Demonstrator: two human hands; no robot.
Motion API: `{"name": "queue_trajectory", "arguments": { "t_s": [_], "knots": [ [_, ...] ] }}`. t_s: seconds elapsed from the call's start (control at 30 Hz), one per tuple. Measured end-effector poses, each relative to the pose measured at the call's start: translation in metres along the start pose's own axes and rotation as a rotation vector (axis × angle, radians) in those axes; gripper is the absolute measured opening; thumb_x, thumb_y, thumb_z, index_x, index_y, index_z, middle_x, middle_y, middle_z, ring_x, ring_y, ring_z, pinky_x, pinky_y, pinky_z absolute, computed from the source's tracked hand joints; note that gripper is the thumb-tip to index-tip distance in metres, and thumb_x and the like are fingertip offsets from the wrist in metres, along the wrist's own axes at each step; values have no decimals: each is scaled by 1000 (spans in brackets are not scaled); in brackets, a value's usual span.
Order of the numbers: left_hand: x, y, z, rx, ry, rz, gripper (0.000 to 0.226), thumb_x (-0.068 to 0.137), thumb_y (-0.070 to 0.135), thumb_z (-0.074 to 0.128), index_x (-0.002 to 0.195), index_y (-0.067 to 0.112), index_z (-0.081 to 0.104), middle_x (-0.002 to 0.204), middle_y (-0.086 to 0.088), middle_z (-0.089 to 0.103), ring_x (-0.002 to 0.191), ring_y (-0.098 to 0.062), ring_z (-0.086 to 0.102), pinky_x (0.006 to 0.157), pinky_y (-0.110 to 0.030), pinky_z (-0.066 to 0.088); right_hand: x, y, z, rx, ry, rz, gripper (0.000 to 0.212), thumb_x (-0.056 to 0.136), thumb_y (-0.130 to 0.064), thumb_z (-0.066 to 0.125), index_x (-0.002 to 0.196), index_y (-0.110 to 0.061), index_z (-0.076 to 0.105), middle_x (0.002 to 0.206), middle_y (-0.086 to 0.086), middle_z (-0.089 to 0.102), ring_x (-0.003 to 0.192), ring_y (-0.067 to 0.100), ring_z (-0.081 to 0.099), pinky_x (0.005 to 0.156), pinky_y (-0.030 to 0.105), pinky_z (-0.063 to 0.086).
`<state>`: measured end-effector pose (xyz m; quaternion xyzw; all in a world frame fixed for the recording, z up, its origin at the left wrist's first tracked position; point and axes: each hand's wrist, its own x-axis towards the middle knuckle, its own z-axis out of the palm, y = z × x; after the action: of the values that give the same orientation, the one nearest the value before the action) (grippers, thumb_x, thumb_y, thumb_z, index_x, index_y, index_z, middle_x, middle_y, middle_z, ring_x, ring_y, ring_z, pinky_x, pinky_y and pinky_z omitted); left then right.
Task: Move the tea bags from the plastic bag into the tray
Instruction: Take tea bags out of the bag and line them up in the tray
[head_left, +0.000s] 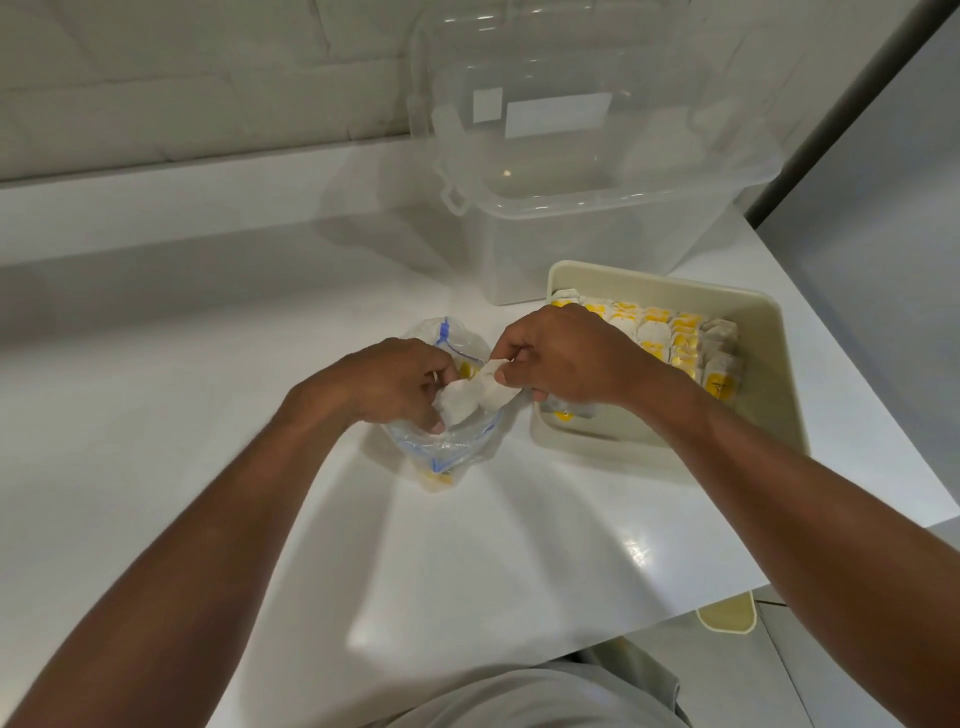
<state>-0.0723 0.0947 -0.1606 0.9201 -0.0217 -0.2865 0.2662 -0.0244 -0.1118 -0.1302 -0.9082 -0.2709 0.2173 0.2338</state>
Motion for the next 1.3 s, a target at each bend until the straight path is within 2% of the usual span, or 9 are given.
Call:
{"name": "queue_trajectory", "arguments": {
  "t_s": [0.2,0.37,0.57,0.77,0.83,1.0,1.13,1.23,1.3],
  "knots": [
    [-2,3,1,-186,60,58,17,81,19,73,92,27,63,98,8,67,93,-18,63,87,-41,53,1,0,-1,13,18,28,4,82,-31,68,86,-29,70,61,-9,70,57,0,66,76,34,56],
    [-13,4,-3,-498,122,85,8,84,16,72,88,21,67,97,-7,66,82,-20,61,75,-33,51,-5,5,-10,131,143,52,2,81,-29,71,83,-28,72,65,-14,67,63,0,61,70,27,52],
    [-18,9,-11,-648,170,16,19,90,4,56,83,18,67,64,8,57,61,-12,58,62,-27,43,-8,12,-14,377,160,127,2,84,-23,73,83,-24,71,67,-8,67,62,6,63,64,21,45],
    [-18,19,-9,-788,109,-36,19,91,25,66,89,6,67,79,-9,67,75,-24,73,64,-28,48,-9,3,-4,449,19,52,6,87,-15,72,93,-15,72,64,-11,61,59,3,57,52,10,40],
    [-17,19,-9,-774,116,-36,27,88,30,73,93,4,63,81,-10,73,75,-20,73,59,-24,50,-9,3,-4,449,-11,39,7,87,-14,71,94,-16,72,66,-10,61,61,2,55,53,10,40],
    [-19,12,-12,-677,134,19,19,88,-3,64,103,8,62,113,-15,68,85,-23,75,66,-27,56,-9,9,-10,372,78,65,15,82,-15,75,97,-20,72,67,-12,64,62,2,58,60,18,43],
    [-20,12,-18,-385,237,11,38,81,8,75,103,35,59,93,5,72,80,-18,71,72,-35,58,-14,4,-15,410,56,58,9,82,-15,76,90,-18,73,67,-9,67,62,4,62,57,16,42],
    [-19,13,-23,-353,335,28,23,80,14,78,91,32,69,84,8,75,80,-13,70,77,-38,58,-20,-6,-23,517,-249,22,9,85,-13,75,94,-12,73,78,0,67,69,7,59,60,15,46],
    [-21,16,-27,-413,281,85,13,84,16,77,88,28,75,87,6,76,79,-10,69,73,-32,53,-17,-7,-22,534,-226,17,9,84,-16,76,93,-17,73,77,-2,68,68,6,59,60,17,46]
  ]
}}
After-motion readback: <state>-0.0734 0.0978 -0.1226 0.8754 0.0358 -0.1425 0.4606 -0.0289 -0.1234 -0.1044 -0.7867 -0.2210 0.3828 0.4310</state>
